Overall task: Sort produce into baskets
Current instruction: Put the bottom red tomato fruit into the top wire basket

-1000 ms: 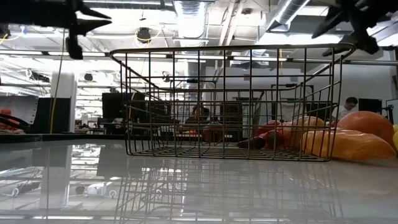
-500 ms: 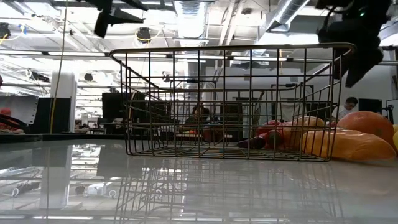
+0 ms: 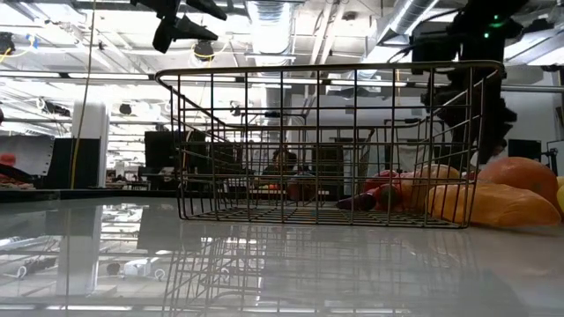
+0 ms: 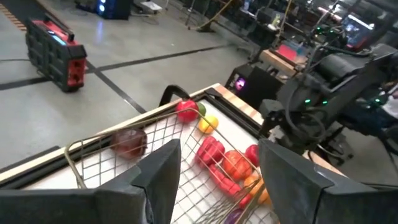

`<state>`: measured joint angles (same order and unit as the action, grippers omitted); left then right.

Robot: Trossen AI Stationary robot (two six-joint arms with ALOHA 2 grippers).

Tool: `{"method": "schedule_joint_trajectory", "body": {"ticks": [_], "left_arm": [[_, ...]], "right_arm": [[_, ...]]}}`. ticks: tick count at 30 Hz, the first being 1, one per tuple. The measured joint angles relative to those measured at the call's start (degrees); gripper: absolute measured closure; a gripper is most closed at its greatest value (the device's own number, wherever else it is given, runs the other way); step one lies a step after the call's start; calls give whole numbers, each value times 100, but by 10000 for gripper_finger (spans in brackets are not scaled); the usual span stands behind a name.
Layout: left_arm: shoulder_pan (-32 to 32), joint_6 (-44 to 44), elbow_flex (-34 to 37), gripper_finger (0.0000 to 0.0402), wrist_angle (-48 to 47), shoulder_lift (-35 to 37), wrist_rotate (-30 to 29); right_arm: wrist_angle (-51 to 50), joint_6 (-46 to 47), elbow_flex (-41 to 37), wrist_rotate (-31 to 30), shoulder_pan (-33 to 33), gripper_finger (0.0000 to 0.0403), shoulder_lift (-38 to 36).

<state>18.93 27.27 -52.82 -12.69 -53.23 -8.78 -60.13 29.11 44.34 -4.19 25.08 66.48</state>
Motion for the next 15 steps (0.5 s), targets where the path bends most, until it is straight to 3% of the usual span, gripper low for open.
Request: {"method": "schedule_joint_trajectory", "body": {"ticks": [9, 15], "left_arm": [[6, 37, 2, 200, -47, 42, 201], [36, 35, 2, 200, -39, 39, 210]], "right_arm": [[815, 164, -980, 375, 15, 10, -57], [1118, 238, -1145, 394, 15, 40, -59]]}}
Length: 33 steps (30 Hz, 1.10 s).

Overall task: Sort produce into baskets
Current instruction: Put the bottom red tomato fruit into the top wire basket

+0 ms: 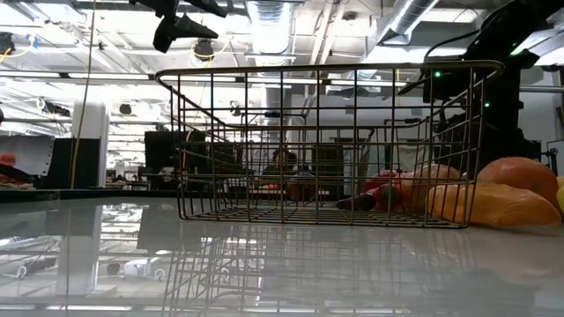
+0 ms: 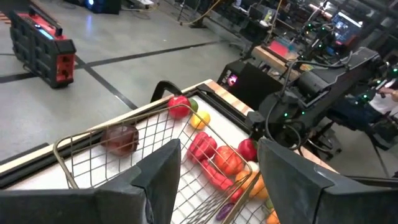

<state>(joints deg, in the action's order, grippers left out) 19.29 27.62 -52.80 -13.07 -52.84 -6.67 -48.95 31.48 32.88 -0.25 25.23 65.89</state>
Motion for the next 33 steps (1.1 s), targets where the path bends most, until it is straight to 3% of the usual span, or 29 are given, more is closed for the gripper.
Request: {"method": "schedule_joint_trajectory", "body": {"ticks": [6, 15, 19, 26, 29, 33], "left_arm": [[0, 2, 0, 200, 1, 0, 2], [286, 312, 2, 200, 6, 0, 161], [308, 317, 2, 200, 6, 0, 192], [308, 369, 4, 200, 8, 0, 190], [306, 485, 4, 200, 8, 0, 307], [306, 588, 4, 200, 10, 0, 675]], "right_arm": [[-356, -23, 277, 101, -4, 69, 4], [-1012, -199, 1941, -265, -7, 63, 2], [73, -143, 2492, -164, -15, 61, 0], [2768, -93, 2566, -90, -268, 55, 542], [3185, -184, 2566, 76, -361, 51, 1009], [2932, -309, 2817, 411, -334, 21, 1464]]}}
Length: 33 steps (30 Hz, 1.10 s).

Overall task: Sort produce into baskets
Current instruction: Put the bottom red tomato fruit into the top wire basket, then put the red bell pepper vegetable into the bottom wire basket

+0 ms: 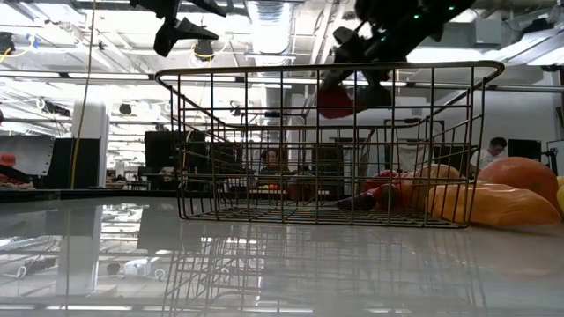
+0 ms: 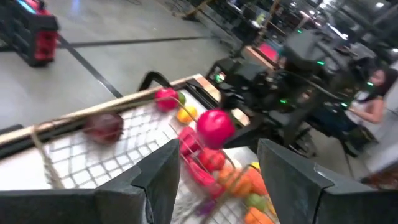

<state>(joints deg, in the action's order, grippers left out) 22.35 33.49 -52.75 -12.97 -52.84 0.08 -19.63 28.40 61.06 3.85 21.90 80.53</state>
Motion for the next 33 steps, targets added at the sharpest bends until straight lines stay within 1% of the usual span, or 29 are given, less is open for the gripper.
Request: {"method": "schedule_joint_trajectory", "body": {"ticks": [2, 7, 11, 15, 20, 24, 30, 33], "left_arm": [[0, 4, 0, 200, 0, 0, 125], [0, 2, 2, 200, 0, 2, 148], [0, 2, 2, 200, -1, 2, 155], [-22, 0, 2, 200, -4, 2, 229], [-26, -6, 2, 200, -4, 2, 236], [-26, -6, 2, 200, -4, 2, 235], [-24, -17, 2, 200, -4, 2, 206], [-24, -63, 2, 200, -7, 2, 205]], "right_arm": [[-312, -59, 177, 99, 41, 9, 138], [-1359, -575, 663, 123, 110, 15, 240], [-2304, -1065, 841, -416, 183, 16, -41], [-2942, -1680, 687, -611, 425, 22, -395], [-2854, -2435, -129, -686, 785, 35, -631], [-2523, -2795, -603, -579, 1075, 54, -567], [-2154, -2813, -713, -323, 1560, 90, -78], [-2053, -2805, -713, -92, 1764, 103, 199]]}}
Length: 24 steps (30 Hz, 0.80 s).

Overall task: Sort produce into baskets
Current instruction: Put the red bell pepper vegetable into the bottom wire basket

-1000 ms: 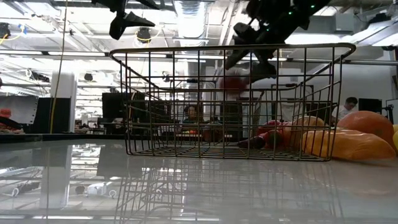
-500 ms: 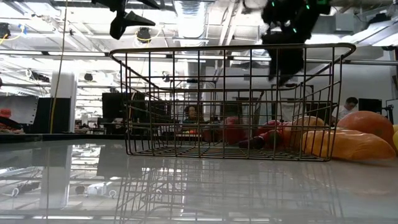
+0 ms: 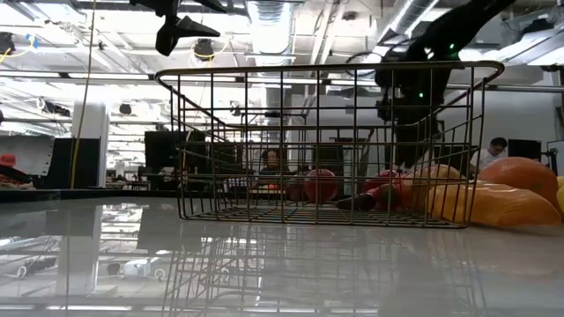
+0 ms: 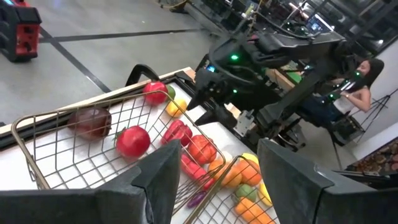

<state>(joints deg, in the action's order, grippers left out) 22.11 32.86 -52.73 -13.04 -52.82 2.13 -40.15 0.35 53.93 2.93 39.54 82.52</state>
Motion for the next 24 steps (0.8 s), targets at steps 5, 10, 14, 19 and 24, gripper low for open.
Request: {"method": "schedule_joint_trajectory", "body": {"ticks": [5, 10, 14, 19, 24], "left_arm": [[0, -48, 0, 200, -42, 0, -9], [0, -48, 0, 200, -160, 0, -91], [0, -22, 0, 200, -184, 0, -131], [0, -17, 0, 200, -181, 0, -210], [0, -11, 0, 200, -178, 0, -304]], "right_arm": [[10, -25, -2, 590, 293, 120, 313], [313, 213, -244, 1029, 757, 135, 191], [785, 693, -531, 1753, 1217, 148, 18], [1170, 1341, -812, 2409, 1596, 163, -12], [1529, 1960, -1040, 2621, 1723, 175, -15]]}}
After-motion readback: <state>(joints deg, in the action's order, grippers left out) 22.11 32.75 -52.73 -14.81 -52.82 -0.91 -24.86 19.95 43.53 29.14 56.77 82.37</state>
